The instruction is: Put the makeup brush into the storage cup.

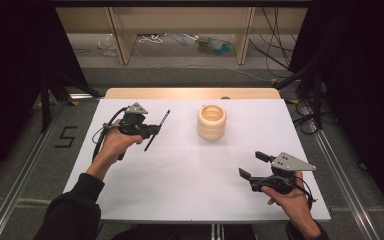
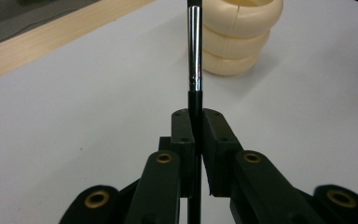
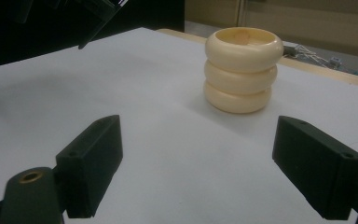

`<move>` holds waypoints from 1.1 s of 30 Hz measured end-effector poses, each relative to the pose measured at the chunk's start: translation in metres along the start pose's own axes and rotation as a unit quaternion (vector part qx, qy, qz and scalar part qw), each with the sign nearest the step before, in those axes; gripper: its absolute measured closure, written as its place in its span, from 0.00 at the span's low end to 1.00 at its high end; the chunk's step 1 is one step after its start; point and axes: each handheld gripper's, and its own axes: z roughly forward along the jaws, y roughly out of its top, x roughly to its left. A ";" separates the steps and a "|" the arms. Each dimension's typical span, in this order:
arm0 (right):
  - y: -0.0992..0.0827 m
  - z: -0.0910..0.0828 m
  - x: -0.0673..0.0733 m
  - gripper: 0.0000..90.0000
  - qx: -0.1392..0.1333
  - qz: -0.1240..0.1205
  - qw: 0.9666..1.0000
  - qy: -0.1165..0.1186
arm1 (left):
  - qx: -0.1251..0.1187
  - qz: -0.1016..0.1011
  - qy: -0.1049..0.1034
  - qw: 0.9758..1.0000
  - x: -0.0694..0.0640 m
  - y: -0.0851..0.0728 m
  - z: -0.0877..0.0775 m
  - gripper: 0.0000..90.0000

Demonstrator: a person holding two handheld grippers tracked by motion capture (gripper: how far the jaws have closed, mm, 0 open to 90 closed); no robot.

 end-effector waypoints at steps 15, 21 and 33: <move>0.000 0.001 -0.001 0.19 -0.010 -0.001 1.000 -0.001 | -0.065 -0.015 -0.019 0.998 -0.022 -0.010 -0.004 0.93; -0.001 0.001 -0.001 0.19 -0.010 0.028 0.999 0.015 | -0.083 -0.021 -0.007 0.996 -0.030 -0.015 -0.006 0.93; 0.006 0.015 0.001 0.18 -0.030 0.061 0.997 0.031 | -0.098 -0.016 -0.018 0.995 -0.048 -0.023 -0.007 0.93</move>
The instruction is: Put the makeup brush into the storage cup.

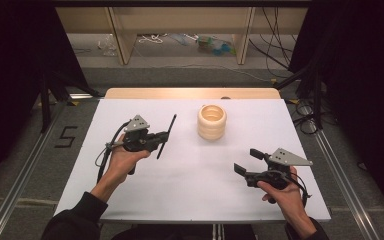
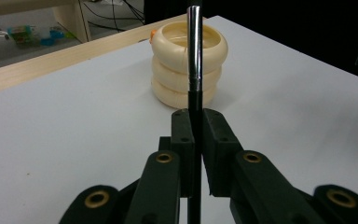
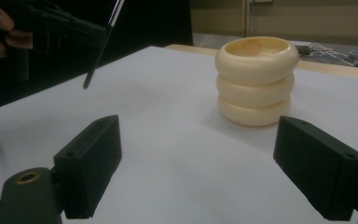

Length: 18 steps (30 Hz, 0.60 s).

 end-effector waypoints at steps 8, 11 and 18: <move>0.006 0.020 0.008 0.18 -0.005 0.003 1.000 0.005 | -0.004 0.007 -0.004 1.000 -0.012 -0.007 0.002 0.93; 0.010 0.025 0.011 0.17 -0.001 -0.002 1.000 0.009 | -0.002 0.007 -0.014 1.000 -0.016 -0.011 0.004 0.93; 0.014 0.040 0.018 0.17 -0.019 0.008 0.999 0.026 | 0.001 0.014 -0.020 1.000 -0.026 -0.014 0.008 0.93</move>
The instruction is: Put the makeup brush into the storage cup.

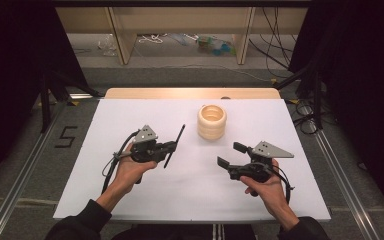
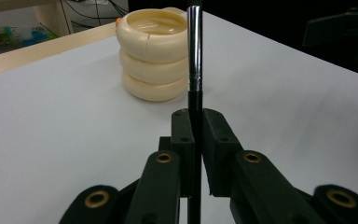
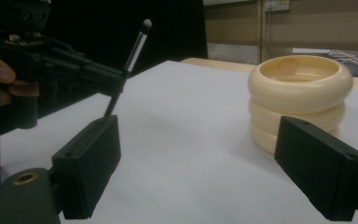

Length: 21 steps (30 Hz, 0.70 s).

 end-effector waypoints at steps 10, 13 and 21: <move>0.006 0.016 0.012 0.18 0.013 0.005 0.999 0.034 | -0.004 -0.007 -0.013 1.000 -0.012 -0.003 0.007 0.93; 0.007 0.020 0.014 0.19 0.015 0.006 0.999 0.038 | -0.006 -0.007 -0.013 1.000 -0.015 -0.003 0.007 0.93; 0.008 0.032 0.016 0.23 0.012 0.016 0.999 0.046 | -0.013 -0.013 -0.016 1.000 -0.021 -0.004 0.009 0.93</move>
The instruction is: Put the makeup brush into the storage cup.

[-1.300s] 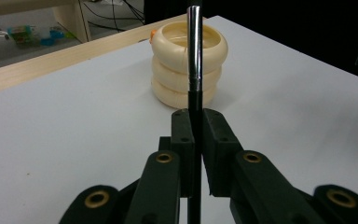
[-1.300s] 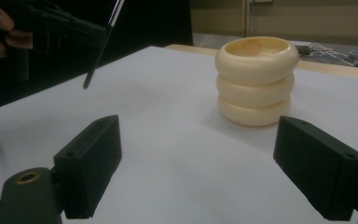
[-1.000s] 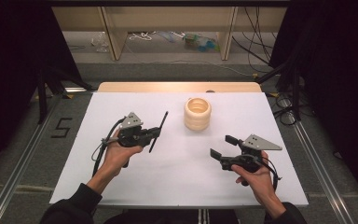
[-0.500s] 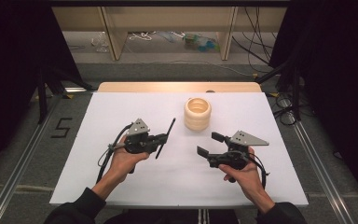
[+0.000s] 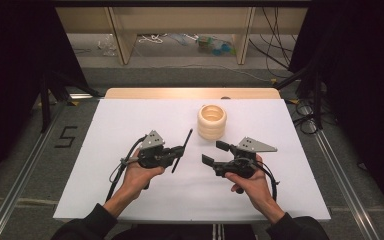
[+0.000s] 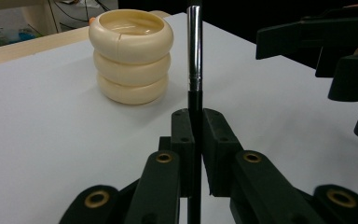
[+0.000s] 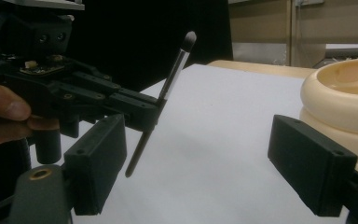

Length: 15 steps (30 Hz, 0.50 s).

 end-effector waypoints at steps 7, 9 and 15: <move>0.002 0.007 0.000 0.27 -0.003 0.012 1.000 0.006 | -0.007 0.000 -0.006 1.000 -0.007 -0.001 0.002 0.93; 0.002 0.012 0.002 0.28 -0.012 0.012 1.000 0.013 | -0.004 0.002 -0.007 1.000 -0.008 0.000 0.002 0.93; 0.007 0.019 0.004 0.32 -0.017 0.015 0.999 0.023 | -0.006 0.000 -0.012 1.000 -0.011 0.000 0.003 0.93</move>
